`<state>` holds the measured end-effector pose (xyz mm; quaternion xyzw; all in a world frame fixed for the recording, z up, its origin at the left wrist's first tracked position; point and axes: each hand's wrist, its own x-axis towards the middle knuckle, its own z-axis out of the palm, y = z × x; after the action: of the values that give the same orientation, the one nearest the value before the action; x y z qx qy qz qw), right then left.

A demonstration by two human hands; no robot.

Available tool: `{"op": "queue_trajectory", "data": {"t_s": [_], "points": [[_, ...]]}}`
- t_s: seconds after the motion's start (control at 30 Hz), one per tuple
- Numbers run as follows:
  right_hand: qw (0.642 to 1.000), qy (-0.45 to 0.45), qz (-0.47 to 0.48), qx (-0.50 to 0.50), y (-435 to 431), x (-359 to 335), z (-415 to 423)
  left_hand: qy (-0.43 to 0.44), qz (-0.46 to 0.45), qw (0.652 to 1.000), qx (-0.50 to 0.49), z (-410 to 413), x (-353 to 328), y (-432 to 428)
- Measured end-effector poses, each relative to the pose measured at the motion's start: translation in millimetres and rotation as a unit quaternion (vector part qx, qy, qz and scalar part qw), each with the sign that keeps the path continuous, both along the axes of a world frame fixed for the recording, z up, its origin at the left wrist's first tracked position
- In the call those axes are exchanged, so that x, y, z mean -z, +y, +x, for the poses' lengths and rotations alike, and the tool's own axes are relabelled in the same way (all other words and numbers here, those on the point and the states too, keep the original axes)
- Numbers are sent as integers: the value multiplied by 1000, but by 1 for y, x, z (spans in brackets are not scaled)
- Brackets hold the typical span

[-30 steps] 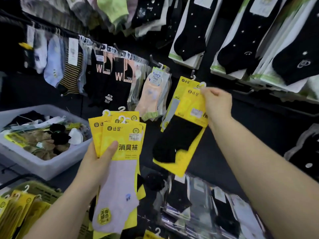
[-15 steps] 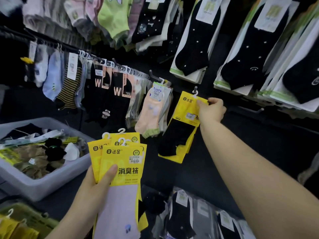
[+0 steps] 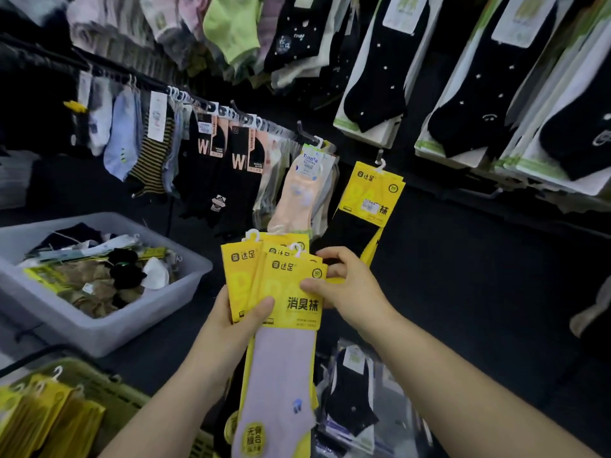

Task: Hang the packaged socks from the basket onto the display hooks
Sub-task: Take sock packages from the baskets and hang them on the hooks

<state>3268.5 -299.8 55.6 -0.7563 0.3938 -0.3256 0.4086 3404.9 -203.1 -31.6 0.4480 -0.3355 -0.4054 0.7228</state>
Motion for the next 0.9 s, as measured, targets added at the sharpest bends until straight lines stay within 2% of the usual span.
{"op": "queue_trajectory", "data": {"t_s": [0.27,0.33,0.43,0.5,0.63,0.9], "points": [[985,-132,99,-53,-14,-4,-20,57,-6,998,14,-3,8,-13],[985,-138,98,-24,-19,-7,-23,59,6,998,-16,-2,10,-15],[969,-219,109,42,-28,-23,-27,47,34,994,-98,6,13,-15],[963,-246,60,96,-36,-41,-29,33,43,989,-134,12,12,-13],[950,-243,-44,190,-55,-76,-23,12,41,988,-151,18,6,-9],[954,-182,-100,216,-101,-118,10,-16,55,989,-135,26,8,-6]]}}
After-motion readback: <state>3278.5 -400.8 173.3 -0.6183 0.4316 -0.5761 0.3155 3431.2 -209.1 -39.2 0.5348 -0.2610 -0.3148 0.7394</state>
